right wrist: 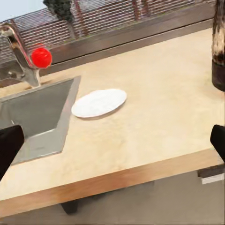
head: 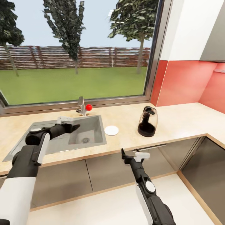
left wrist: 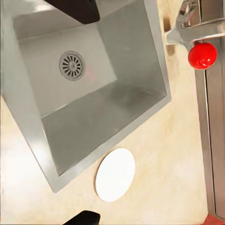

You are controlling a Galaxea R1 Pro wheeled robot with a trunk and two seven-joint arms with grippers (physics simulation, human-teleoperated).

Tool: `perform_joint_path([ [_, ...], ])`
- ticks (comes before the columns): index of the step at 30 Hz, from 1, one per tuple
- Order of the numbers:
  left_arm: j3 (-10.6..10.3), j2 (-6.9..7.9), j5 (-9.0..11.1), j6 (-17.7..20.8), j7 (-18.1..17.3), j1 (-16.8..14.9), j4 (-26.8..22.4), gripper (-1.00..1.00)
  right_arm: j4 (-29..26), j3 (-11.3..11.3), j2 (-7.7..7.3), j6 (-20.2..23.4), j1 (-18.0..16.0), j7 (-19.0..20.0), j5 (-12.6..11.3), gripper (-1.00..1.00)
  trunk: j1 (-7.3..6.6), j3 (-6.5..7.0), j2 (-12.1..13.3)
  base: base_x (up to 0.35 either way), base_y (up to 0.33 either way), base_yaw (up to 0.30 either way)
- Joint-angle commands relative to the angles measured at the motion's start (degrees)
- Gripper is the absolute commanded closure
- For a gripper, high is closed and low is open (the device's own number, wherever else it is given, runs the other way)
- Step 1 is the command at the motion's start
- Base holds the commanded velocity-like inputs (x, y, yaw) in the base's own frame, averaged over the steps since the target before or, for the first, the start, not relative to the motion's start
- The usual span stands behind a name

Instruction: Set up a coffee station on the kitchen countertop: keep the coffee maker on the countertop, move the bottle of coffee from the kitchen shelf to the counter next to the coffee maker, place a paper coffee filter on top of the coffee maker, put the saucer next to the coffee maker with the coffee cup on the saucer, and place the electric kettle next to the coffee maker.

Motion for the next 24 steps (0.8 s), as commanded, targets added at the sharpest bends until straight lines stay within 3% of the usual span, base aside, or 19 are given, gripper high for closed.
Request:
perform_joint_path([
  [1, 0.22, 0.42, 0.34, 1.85, -1.26, -0.96, 1.36, -1.00, -2.19, 0.90, 0.00, 1.44, -0.05, -0.04, -1.71, -1.00, 0.03, -0.13, -0.12, 0.000, 0.000, 0.000],
  [2, 0.28, 0.84, 0.34, 3.42, -2.53, -1.91, 3.01, -1.00, -6.50, 2.82, 0.00, 6.71, -0.06, -0.19, -5.20, -1.00, 0.03, -0.13, -0.12, 0.000, 0.000, 0.000],
  [4, 0.11, 0.95, 0.32, 4.11, -3.05, -2.27, 3.81, -1.00, -10.36, 3.76, 0.00, 13.17, -0.21, -0.33, -9.79, -1.00, 0.03, -0.13, -0.12, 0.000, 0.000, 0.000],
  [5, -0.06, 0.93, 0.37, 4.39, -3.26, -2.22, 4.15, -1.00, -13.01, 4.12, 0.00, 19.28, -1.31, -0.41, -14.38, -1.00, 0.03, -0.13, -0.12, 0.000, 0.000, 0.000],
  [6, -0.15, 0.88, 0.38, 4.49, -3.32, -2.14, 4.24, -1.00, -13.71, 4.16, 0.00, 21.98, -2.65, -0.44, -16.38, -1.00, 0.03, -0.13, -0.12, 0.000, 0.000, 0.000],
  [10, -0.22, 0.63, 0.43, 5.37, -3.40, -1.69, 4.83, -1.00, -14.41, 4.01, 0.00, 32.43, -9.82, -3.71, -21.75, -1.00, 0.03, -0.13, -0.12, 0.000, 0.000, 0.000],
  [12, -0.13, 0.56, 0.47, 6.60, -3.44, -1.47, 5.09, -1.00, -14.56, 3.94, 0.00, 36.99, -11.37, -5.92, -23.41, -1.00, 0.03, -0.13, -0.12, 0.000, 0.000, 0.000],
  [14, -0.07, 0.51, 0.52, 7.24, -3.47, -1.36, 5.15, -1.00, -14.58, 3.95, 0.00, 38.99, -11.89, -6.69, -24.85, -1.00, 0.03, -0.13, -0.12, 0.000, 0.000, 0.000],
  [16, 0.01, 0.34, 0.57, 7.77, -3.49, -1.28, 5.27, -1.00, -13.68, 4.06, 0.00, 40.69, -12.30, -7.22, -32.05, -1.00, 0.03, -0.13, -0.12, 0.089, 0.000, 0.000],
  [17, 0.02, 0.26, 0.57, 7.89, -3.50, -1.27, 5.40, -1.00, -13.35, 4.14, 0.00, 41.02, -12.37, -7.31, -34.49, -1.00, 0.03, -0.13, -0.12, 0.243, 0.000, 0.000],
  [24, 0.04, 0.17, 0.62, 8.00, -3.50, -1.23, 6.14, -1.00, -12.54, 4.22, 0.00, 41.33, -12.43, -7.40, -37.00, -1.00, 0.03, -0.13, -0.12, 0.304, 0.000, 0.000],
])
